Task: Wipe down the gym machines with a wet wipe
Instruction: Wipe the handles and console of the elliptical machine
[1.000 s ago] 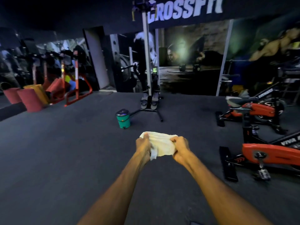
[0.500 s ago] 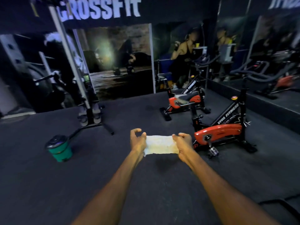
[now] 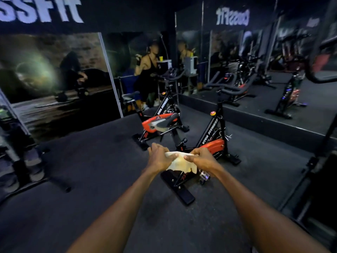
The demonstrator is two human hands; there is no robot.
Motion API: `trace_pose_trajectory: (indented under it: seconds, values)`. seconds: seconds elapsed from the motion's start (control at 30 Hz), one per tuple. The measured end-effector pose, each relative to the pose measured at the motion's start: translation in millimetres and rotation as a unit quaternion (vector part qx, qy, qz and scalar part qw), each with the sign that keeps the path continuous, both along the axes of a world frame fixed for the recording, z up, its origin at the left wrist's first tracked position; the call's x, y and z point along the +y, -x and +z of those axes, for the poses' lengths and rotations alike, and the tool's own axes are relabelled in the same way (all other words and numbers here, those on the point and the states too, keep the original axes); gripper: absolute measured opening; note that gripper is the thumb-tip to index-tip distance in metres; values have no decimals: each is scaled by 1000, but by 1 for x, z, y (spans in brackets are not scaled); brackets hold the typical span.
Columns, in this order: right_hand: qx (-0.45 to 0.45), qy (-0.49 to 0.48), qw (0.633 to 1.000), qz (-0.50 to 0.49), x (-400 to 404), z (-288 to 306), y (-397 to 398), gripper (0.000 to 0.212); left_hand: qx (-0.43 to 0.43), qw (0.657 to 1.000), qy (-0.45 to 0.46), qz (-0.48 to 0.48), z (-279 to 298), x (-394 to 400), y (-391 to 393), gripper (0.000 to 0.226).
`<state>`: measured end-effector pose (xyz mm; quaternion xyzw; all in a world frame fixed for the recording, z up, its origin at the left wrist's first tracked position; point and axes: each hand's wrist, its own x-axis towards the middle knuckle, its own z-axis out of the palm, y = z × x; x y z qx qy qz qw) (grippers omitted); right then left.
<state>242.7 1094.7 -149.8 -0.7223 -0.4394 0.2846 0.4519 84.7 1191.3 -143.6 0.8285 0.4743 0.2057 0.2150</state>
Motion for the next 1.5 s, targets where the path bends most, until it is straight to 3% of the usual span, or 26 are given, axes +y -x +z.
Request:
trace_pose_trajectory:
  seconds: [0.07,0.33,0.57,0.77,0.87,0.97,1.03,1.1,1.17,1.23,1.27,1.33,1.5]
  values:
    - [-17,-15,999,-33,22,5,-26,18,-34,998,-33,-46,5,28,-29,38]
    - [-30,1,992,-124,66,10,-110,22,-140,975,23,-169,9,100,-145,22]
    - [-51,-44,929,-364,112,22,-177,29,-148,948,132,-250,15,154,-266,35]
    - [-36,-86,908,-408,135,42,-235,12,-163,861,354,-326,32,165,-374,37]
    - [-23,-100,903,-417,135,49,-269,7,-154,827,418,-344,46,159,-416,32]
    - [31,-140,892,-429,126,55,-308,18,-135,824,379,-399,51,155,-462,24]
    - [61,-181,865,-464,118,58,-342,19,-146,824,327,-438,54,151,-500,31]
    - [3,-206,817,-539,108,56,-383,16,-140,829,253,-479,57,145,-542,43]
    - [-89,-165,785,-591,95,55,-418,17,-141,825,196,-511,66,134,-575,39]
    - [-107,-124,785,-597,80,60,-459,33,-156,814,173,-533,78,119,-611,32]
    - [-91,-124,789,-595,71,66,-482,31,-162,806,168,-544,85,110,-633,30]
    - [-63,-149,797,-582,55,76,-511,8,-175,793,163,-561,95,97,-664,27]
    - [-39,-210,747,-630,11,94,-581,14,-161,772,149,-597,113,69,-754,20]
